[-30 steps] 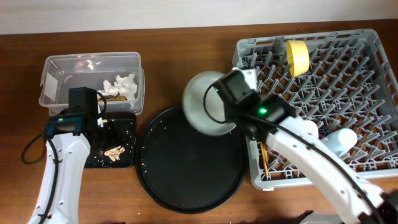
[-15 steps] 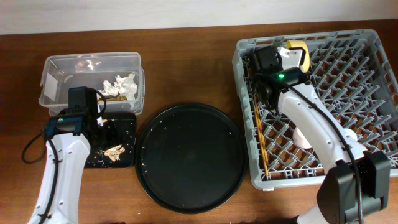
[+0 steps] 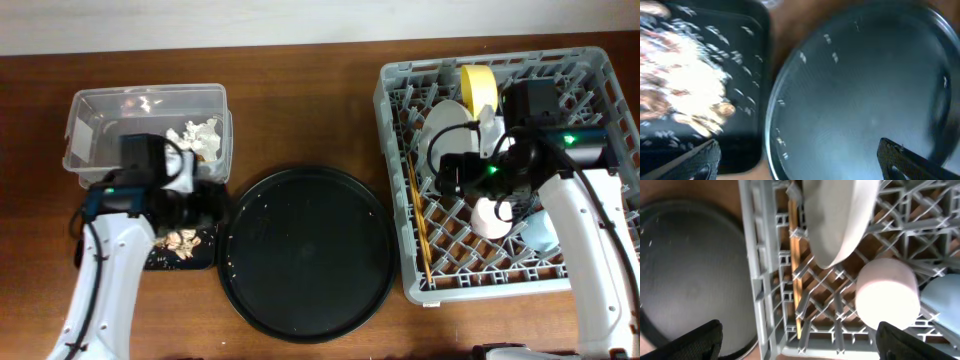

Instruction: Sort waste into correct bins and load items into the dishwasher rack

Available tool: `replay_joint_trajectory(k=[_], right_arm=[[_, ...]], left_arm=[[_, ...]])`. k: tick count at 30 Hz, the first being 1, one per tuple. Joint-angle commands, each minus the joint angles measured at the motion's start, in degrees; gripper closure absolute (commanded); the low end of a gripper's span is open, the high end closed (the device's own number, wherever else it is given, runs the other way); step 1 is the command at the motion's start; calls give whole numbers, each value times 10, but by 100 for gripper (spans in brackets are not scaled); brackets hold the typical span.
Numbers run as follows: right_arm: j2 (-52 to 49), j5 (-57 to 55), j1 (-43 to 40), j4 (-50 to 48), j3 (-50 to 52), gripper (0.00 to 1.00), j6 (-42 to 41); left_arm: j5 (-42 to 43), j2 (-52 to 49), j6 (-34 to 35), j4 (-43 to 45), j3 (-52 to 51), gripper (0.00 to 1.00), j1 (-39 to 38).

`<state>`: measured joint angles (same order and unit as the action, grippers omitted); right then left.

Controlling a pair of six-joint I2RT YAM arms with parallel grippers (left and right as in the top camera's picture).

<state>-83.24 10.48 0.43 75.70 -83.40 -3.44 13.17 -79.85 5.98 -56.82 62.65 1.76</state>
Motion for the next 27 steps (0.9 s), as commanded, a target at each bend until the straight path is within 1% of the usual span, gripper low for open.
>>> replay_joint_trajectory(k=[1, 2, 4, 6, 8, 9, 10, 11, 13, 18, 20, 21, 22, 24, 25, 26, 27], right_arm=[[0, 24, -4, 10, 5, 1, 22], [13, 24, -4, 0, 21, 1, 22], [82, 24, -4, -63, 99, 1, 26], [181, 24, -4, -124, 184, 1, 26], [282, 24, -4, -151, 248, 1, 28], [319, 19, -4, -151, 266, 1, 28], [368, -19, -4, -144, 284, 1, 28], [383, -23, -4, -133, 285, 1, 28], [383, -23, -4, -134, 285, 1, 28], [319, -23, -4, -134, 285, 1, 28], [317, -23, -1, -134, 286, 1, 28], [343, -23, 0, -134, 287, 1, 28], [378, -63, -1, -150, 287, 1, 39], [451, -67, 8, -180, 297, 1, 48], [508, -67, 19, -222, 326, 1, 52], [541, -66, 19, -250, 350, 1, 51], [605, -56, 19, -298, 402, 1, 51]], left_arm=[[0, 8, -30, -60, -1, 1, -42], [-17, 10, -30, -65, -7, 1, -48], [-34, 40, -30, -53, -42, 1, -55], [-36, 125, -30, -11, -102, 1, -55], [-44, 245, -26, 22, -163, 1, -55], [-44, 304, -26, 34, -193, 1, -55], [-44, 350, -26, 44, -212, 1, -55], [-44, 379, -26, 46, -216, 1, -55], [-44, 390, -26, 49, -216, 1, -55], [-44, 390, -26, 49, -216, 1, -55], [-44, 390, -26, 48, -216, 1, -55], [-44, 390, -26, 47, -216, 1, -55], [-44, 390, -26, 47, -216, 1, -55], [-44, 390, -26, 47, -216, 1, -55], [-44, 390, -26, 47, -216, 1, -55], [-44, 390, -26, 47, -216, 1, -55], [-44, 390, -26, 47, -216, 1, -55]])
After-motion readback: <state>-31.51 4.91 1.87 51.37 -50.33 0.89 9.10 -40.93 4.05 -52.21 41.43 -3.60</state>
